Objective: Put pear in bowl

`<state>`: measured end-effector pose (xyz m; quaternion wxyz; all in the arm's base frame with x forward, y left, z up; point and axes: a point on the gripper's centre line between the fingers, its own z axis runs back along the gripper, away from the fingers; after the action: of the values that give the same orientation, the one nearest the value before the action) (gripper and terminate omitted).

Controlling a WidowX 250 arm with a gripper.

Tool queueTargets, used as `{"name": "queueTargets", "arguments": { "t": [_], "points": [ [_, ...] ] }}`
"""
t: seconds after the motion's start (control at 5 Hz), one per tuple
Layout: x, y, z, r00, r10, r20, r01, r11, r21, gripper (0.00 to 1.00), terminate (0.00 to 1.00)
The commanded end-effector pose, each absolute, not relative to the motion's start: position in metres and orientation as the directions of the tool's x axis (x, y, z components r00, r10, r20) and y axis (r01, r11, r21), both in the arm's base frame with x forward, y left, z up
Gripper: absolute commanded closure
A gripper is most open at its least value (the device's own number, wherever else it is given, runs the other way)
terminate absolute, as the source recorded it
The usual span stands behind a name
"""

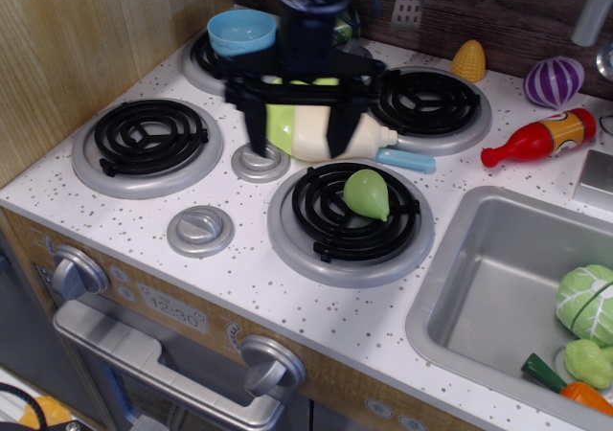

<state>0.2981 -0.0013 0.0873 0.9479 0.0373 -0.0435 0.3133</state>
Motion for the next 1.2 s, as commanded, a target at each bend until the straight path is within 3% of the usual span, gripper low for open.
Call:
{"name": "queueTargets", "arguments": {
  "t": [0.0, 0.4, 0.6, 1.0],
  "points": [
    [0.319, -0.018, 0.088, 0.753, 0.630, 0.189, -0.637, 0.770, -0.027, 0.00, 0.00],
    [0.339, -0.029, 0.064, 0.734, 0.640, 0.229, -0.647, 0.761, -0.052, 0.00, 0.00],
    [0.343, -0.021, 0.051, 0.700, 0.695, 0.164, -0.699, 0.714, -0.044, 0.00, 0.00],
    [0.339, -0.019, 0.032, 0.729, 0.663, 0.171, -0.658, 0.747, -0.094, 0.00, 0.00]
  ]
}}
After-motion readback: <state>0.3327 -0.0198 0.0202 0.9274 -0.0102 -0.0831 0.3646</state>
